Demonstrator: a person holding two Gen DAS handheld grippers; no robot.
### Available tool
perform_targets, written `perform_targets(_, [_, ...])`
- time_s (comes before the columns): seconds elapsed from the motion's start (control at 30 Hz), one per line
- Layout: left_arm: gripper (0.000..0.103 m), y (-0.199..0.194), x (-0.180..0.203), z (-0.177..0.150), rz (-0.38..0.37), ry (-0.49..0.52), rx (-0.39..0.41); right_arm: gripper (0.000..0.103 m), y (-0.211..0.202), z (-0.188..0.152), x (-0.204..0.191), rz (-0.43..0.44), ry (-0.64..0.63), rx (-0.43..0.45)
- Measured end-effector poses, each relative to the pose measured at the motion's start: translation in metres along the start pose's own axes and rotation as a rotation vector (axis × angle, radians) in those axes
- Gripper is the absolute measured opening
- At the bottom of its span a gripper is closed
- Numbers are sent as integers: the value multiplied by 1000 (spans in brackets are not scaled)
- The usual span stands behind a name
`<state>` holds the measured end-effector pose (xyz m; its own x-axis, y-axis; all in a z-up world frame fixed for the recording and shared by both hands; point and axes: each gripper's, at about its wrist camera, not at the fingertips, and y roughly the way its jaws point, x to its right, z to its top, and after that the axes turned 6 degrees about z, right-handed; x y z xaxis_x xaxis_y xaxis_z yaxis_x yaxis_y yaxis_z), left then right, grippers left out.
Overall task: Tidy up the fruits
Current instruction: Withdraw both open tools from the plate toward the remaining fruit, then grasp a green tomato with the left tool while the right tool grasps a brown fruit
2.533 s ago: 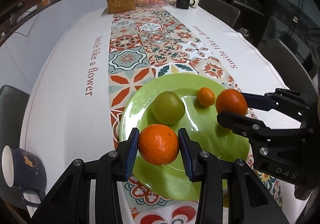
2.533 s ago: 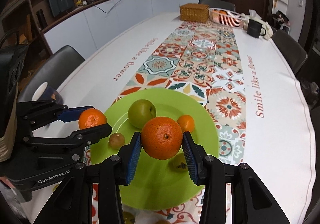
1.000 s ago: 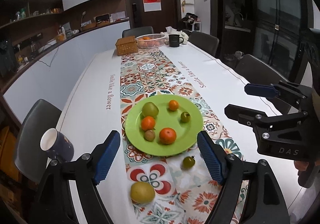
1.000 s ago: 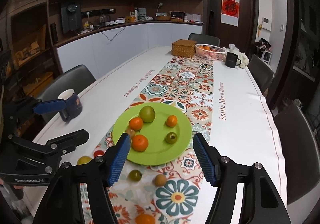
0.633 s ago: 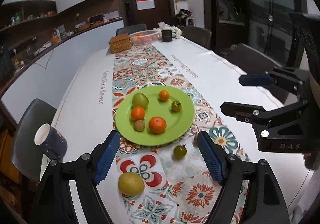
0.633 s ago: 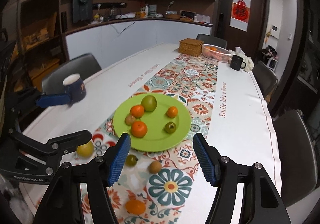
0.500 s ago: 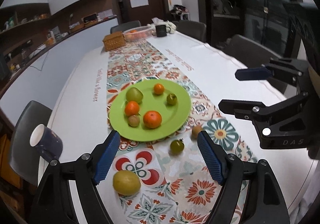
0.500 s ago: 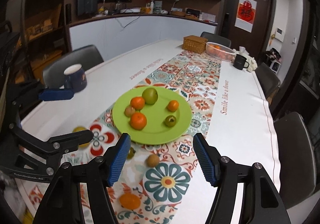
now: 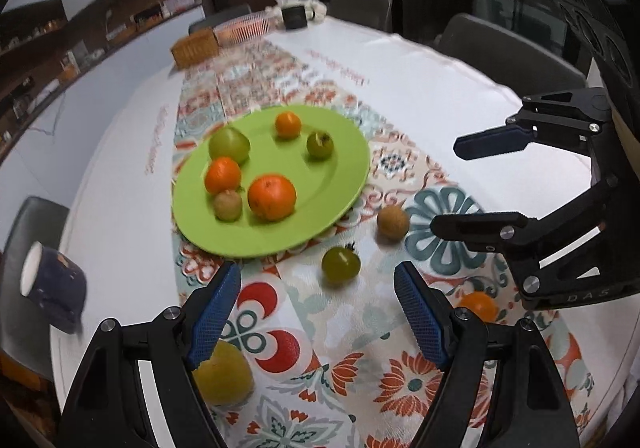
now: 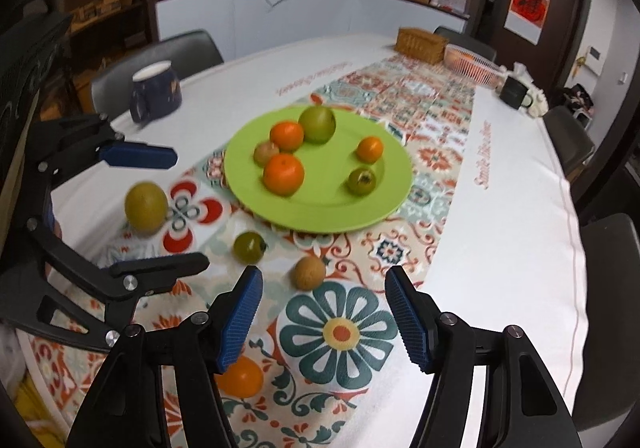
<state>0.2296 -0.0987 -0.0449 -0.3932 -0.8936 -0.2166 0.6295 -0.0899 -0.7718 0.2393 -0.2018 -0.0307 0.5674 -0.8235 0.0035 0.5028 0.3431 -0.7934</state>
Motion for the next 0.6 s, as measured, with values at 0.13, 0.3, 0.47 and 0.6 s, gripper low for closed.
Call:
perform_targets(0.13, [77,17,-1,-3,-21,-7,-44,57,23,-6,4,24,1,-63])
perform_targets(0.3, [73,33,2,-2,-35,8,-72,53,38,-8,4,41,-14,-84])
perform_targets(0.47, [70,44,-2,1,-44,-19,-87,50,51,-6,6,47,-8,-102])
perform_targets(0.6, [67,51,-6,4,-61,-44,-100,45,57,-3,8,49,-1,-108])
